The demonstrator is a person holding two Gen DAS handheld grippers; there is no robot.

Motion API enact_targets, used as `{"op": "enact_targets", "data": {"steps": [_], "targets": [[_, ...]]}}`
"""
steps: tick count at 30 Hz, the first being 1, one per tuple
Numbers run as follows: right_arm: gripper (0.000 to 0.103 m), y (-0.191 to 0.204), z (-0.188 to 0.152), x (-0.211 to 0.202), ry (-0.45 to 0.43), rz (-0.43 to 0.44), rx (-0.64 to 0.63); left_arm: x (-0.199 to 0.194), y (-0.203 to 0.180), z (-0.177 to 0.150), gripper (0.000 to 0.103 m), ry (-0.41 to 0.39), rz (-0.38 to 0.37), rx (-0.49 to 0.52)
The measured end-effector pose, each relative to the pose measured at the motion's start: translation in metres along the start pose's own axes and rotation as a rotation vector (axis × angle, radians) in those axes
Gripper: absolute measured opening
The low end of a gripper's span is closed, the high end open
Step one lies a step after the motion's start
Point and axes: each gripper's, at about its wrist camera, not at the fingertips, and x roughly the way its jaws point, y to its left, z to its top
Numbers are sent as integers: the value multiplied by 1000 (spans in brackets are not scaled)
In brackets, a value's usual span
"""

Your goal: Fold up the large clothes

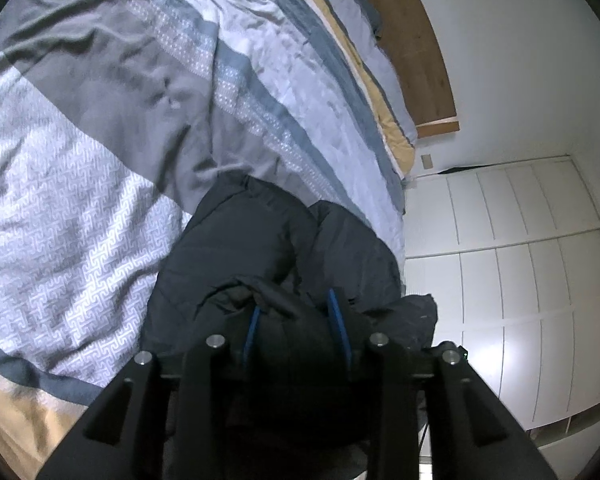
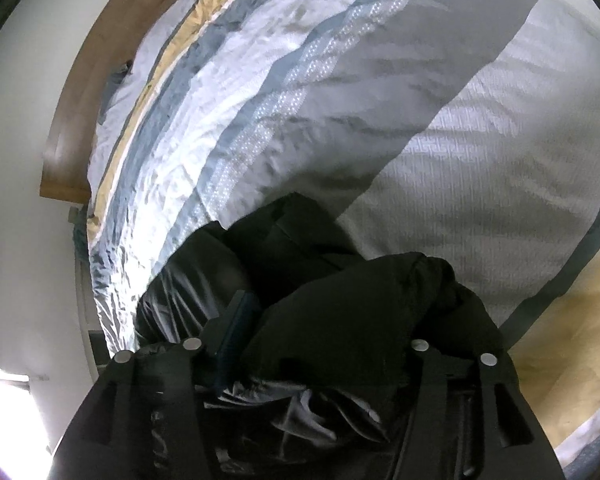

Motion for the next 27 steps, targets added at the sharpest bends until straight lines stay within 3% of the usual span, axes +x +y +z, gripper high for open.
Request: {"op": "enact_targets", "data": {"steps": [5, 7, 12, 19, 27], "targets": [[60, 2, 5, -13, -24, 13, 7, -19, -11, 3, 36, -23, -13, 12], [63, 2, 7, -19, -35, 18, 9, -29, -13, 4, 44, -40, -28, 5], [68, 3, 9, -34, -67, 27, 1, -68, -14, 15, 54, -151, -54, -22], [70, 5, 13, -67, -143, 25, -19, -98, -19, 14, 55, -225, 47, -8], [74, 7, -5, -103, -225, -31, -105, -94, -43, -24, 55, -247, 203, 104]]}}
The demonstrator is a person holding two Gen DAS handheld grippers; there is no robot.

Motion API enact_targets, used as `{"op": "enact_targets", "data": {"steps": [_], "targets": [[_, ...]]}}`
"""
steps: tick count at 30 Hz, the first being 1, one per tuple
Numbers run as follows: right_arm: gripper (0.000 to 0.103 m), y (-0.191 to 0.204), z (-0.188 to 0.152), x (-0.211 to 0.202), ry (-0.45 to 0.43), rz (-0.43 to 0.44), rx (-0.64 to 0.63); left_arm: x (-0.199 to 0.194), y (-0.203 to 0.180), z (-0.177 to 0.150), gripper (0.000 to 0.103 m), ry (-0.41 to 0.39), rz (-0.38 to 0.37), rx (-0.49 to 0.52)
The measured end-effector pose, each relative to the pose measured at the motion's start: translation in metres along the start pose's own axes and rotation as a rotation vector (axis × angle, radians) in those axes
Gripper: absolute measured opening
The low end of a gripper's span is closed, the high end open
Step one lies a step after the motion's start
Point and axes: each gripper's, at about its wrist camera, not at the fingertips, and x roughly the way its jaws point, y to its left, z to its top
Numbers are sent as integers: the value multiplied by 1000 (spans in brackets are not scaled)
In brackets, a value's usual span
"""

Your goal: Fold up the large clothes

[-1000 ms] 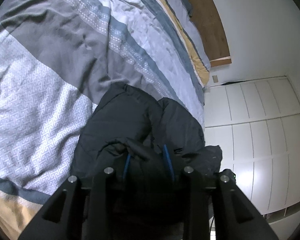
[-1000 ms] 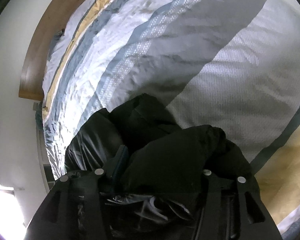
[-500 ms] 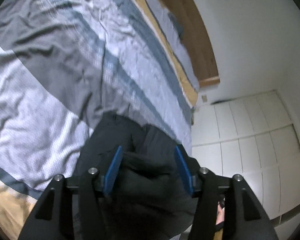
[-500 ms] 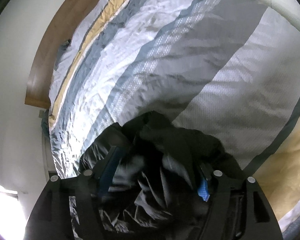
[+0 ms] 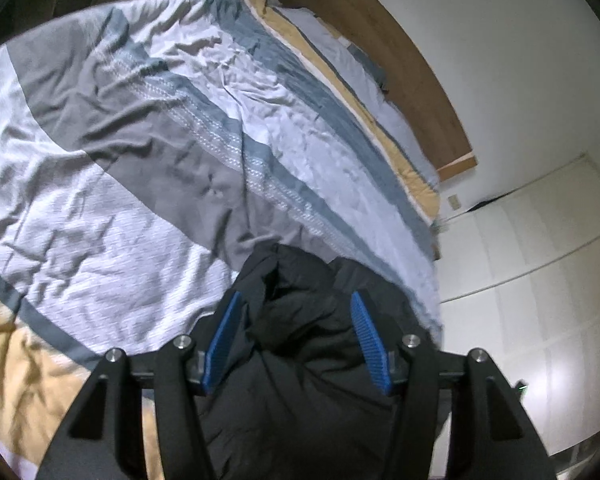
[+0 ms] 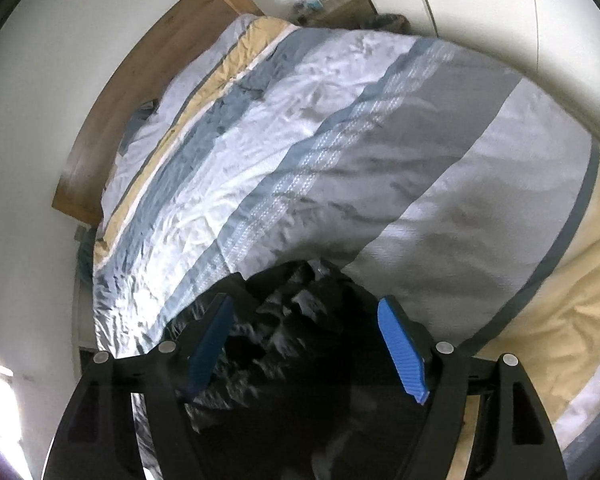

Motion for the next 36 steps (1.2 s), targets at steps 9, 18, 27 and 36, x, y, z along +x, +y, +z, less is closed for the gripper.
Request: {"op": "enact_targets", "data": {"steps": [9, 18, 27, 36], "targets": [[75, -6, -42, -21, -25, -70, -160, 0, -27, -53, 55, -31, 163, 131], [75, -16, -100, -31, -7, -92, -312, 12, -62, -113, 55, -6, 242, 258], [75, 14, -170, -25, 26, -79, -546, 33, -112, -177, 55, 8, 239, 429], [75, 44, -225, -8, 41, -63, -727, 58, -119, -238, 55, 15, 258, 566]]}}
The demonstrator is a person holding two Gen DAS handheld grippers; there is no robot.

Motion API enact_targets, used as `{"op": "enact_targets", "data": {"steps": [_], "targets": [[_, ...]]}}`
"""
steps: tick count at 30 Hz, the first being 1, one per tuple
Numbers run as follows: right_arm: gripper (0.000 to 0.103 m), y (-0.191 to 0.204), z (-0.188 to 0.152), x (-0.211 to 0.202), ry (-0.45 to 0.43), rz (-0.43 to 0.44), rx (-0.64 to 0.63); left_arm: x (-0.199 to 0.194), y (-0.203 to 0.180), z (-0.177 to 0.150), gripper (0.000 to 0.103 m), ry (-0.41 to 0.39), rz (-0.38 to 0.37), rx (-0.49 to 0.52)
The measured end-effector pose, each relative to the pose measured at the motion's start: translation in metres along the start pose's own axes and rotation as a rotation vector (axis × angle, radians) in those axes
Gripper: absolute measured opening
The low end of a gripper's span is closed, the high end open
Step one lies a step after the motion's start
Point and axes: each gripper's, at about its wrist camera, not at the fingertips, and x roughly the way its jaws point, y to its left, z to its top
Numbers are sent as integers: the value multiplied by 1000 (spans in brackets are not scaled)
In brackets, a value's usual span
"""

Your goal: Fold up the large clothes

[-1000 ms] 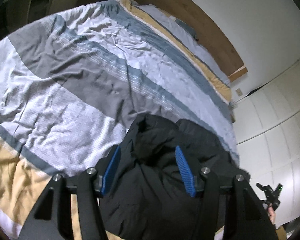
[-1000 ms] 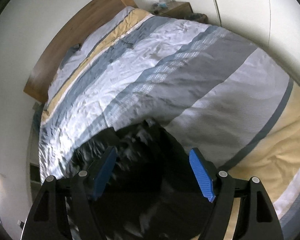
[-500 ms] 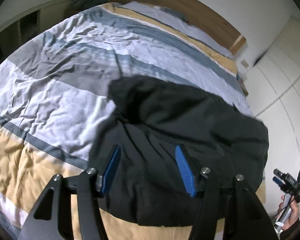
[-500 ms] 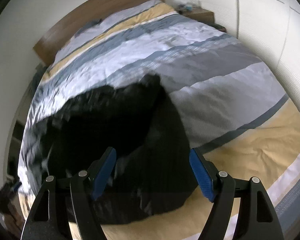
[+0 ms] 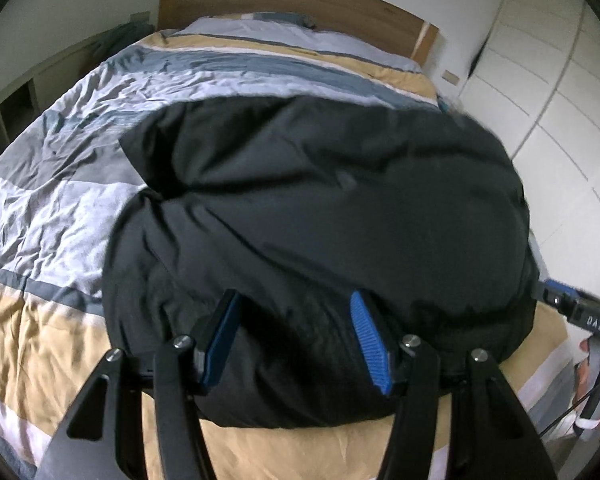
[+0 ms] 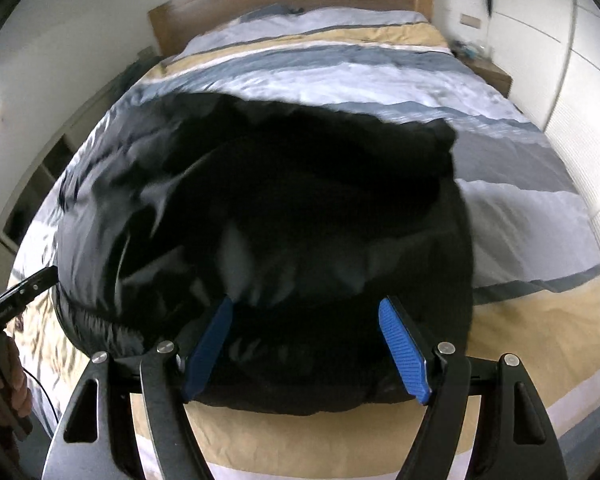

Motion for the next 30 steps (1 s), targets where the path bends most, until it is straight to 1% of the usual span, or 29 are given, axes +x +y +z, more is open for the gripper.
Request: {"op": "enact_targets", "data": {"steps": [3, 5, 10, 14, 20, 30], "targets": [[75, 12, -5, 14, 18, -6, -22, 12, -6, -12, 55, -10, 16, 44], [76, 18, -6, 25, 31, -16, -31, 20, -8, -14, 55, -15, 16, 57], [80, 22, 0, 43, 36, -39, -23, 38, -11, -7, 55, -25, -2, 73], [82, 24, 10, 51, 29, -53, -19, 53, -9, 8, 55, -35, -18, 71], [83, 24, 31, 62, 6, -58, -10, 76, -6, 41, 55, -40, -42, 45], [86, 15, 67, 93, -7, -42, 32, 122, -8, 92, 56, -23, -33, 40]]}}
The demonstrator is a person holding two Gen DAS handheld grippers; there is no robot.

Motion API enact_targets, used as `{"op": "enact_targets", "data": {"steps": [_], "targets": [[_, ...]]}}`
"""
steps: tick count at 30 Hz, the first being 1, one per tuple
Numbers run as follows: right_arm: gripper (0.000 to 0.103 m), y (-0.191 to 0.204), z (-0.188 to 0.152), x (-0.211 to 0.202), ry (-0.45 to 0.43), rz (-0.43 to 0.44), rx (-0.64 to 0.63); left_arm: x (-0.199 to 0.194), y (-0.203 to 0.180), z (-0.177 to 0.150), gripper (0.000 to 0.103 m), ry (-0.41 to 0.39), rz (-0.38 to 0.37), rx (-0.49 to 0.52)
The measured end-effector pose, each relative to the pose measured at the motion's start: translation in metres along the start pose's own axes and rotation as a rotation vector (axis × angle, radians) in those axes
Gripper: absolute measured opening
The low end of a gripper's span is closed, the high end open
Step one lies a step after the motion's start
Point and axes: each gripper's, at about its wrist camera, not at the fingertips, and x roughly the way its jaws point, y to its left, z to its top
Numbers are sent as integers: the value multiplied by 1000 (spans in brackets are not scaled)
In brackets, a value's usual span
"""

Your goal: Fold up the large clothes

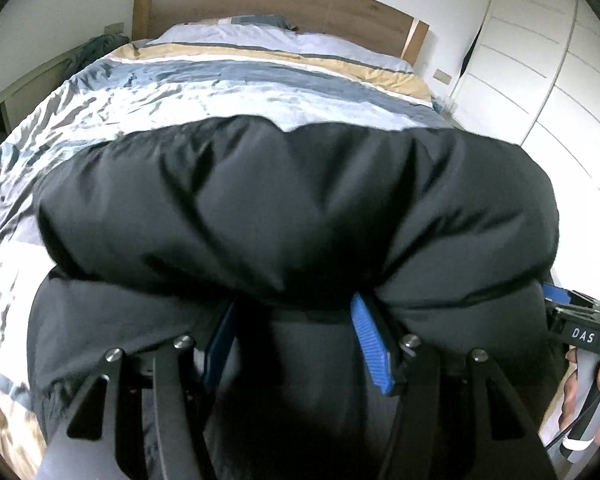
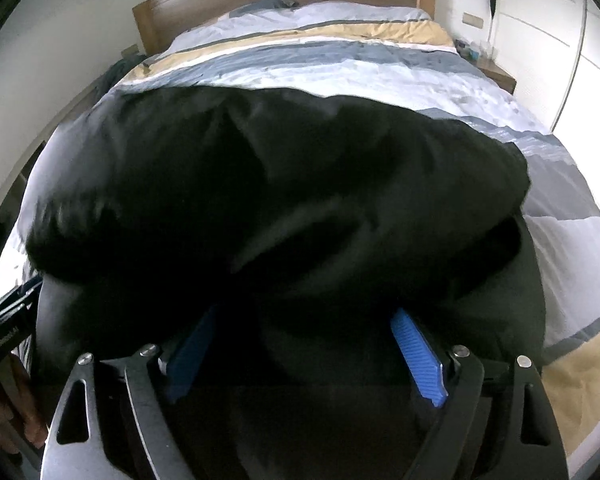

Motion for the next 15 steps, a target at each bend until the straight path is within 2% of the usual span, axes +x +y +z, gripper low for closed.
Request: {"op": "enact_targets", "data": {"steps": [15], "targets": [[93, -11, 48, 52, 13, 21, 63, 73, 22, 63, 56, 83, 4, -78]]}}
